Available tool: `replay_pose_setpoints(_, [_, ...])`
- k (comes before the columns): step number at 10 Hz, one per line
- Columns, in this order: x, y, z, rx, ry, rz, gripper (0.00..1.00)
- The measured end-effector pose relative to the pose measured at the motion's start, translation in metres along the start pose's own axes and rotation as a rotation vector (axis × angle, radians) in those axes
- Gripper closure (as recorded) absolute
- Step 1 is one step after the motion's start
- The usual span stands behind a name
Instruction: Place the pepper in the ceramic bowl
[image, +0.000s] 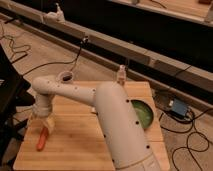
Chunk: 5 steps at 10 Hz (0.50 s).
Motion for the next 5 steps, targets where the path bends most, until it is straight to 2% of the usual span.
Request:
replay_pose_setpoints(3, [0.005,0.012,0.026,-0.036,-0.064,0.027,0.23])
replay_pose_setpoints(4, [0.007,0.015,0.030,-0.040,-0.072,0.038,0.26])
replay_pose_setpoints(5, [0.012,0.020,0.034,-0.042,-0.083,0.059,0.34])
